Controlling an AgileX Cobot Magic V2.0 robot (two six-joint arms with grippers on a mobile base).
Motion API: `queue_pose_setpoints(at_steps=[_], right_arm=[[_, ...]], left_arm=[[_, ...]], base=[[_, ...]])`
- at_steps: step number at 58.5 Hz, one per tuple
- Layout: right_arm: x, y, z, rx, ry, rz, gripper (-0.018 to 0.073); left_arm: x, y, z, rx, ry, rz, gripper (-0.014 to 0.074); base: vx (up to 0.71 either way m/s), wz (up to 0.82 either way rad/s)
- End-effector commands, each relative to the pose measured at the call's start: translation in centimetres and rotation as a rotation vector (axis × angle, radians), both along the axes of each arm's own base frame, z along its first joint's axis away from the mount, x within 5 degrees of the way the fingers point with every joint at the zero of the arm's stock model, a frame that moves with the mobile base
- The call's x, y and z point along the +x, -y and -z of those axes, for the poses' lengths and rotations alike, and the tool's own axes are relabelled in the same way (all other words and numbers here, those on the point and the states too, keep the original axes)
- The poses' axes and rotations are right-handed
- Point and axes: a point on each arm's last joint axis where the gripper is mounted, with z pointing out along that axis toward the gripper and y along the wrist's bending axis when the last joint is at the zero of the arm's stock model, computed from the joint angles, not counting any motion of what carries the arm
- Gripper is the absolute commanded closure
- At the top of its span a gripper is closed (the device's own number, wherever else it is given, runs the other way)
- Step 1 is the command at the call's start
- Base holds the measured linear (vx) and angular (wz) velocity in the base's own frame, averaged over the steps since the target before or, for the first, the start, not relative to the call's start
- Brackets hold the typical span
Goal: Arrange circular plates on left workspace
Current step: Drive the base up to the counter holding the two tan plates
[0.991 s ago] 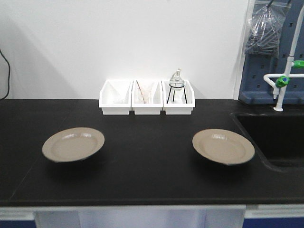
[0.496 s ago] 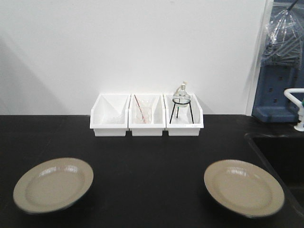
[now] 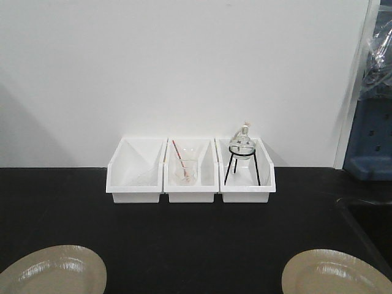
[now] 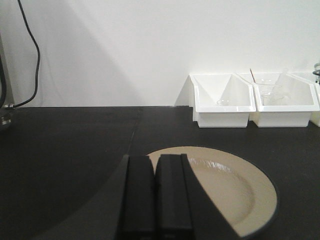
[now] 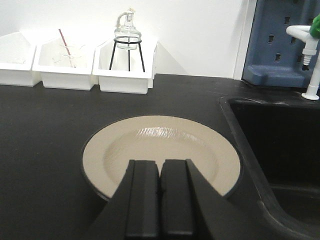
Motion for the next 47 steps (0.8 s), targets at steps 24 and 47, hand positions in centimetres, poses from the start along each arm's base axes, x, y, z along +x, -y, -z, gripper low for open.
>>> queue_pose_setpoints(at_steps=[24,47], right_arm=[[-0.03,0.02,-0.6,-0.007,0.092,0.003,0.0559],[-0.03,0.02,-0.74,-0.042,0.11,0.001,0.0559]], left_arm=[[-0.11,0.03,-0.41,-0.002,0.083,0.005,0.0594],[-0.11,0.03,-0.41,-0.002,0.083,0.005,0.0594]], base=[[0.08,-0.01],[0.0,0.0]])
